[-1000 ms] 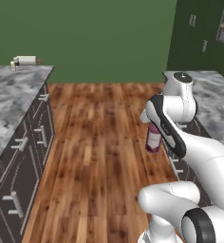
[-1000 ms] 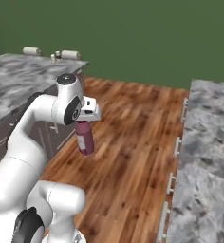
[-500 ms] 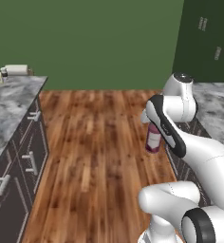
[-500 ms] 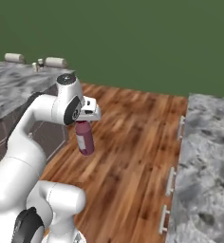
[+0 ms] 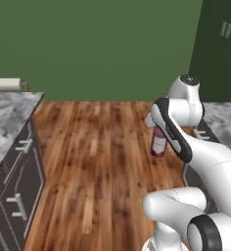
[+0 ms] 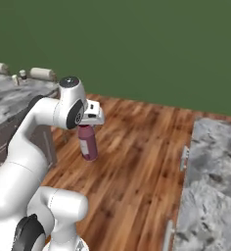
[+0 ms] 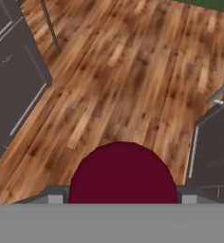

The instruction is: Move the drinks to the dining counter.

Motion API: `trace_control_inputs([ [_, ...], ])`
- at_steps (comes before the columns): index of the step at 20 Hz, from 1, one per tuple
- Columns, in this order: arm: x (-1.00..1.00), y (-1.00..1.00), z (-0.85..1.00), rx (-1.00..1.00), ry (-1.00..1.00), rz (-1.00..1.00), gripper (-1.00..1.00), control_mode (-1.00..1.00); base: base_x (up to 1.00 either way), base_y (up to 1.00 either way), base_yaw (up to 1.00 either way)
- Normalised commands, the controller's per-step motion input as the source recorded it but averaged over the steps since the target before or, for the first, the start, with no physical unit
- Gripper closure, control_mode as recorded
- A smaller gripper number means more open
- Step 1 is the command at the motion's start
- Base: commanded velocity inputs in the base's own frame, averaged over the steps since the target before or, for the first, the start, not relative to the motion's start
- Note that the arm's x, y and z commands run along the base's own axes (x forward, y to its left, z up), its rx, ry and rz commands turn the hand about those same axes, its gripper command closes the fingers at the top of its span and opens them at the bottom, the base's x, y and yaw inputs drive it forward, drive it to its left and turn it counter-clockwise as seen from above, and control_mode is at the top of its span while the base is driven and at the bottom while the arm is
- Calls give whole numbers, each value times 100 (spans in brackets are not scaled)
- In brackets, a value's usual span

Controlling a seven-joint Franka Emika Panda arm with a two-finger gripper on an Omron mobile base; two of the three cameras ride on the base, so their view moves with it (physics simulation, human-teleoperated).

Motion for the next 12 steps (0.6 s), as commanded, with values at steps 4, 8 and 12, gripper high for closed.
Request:
trace_control_inputs([
  [4, 0, 0, 0, 0, 0, 0, 100, 100, 100, -2, 15],
  [8, 0, 0, 0, 0, 0, 0, 100, 100, 100, 0, 27],
  [12, 0, 0, 0, 0, 0, 0, 100, 100, 100, 0, 42],
])
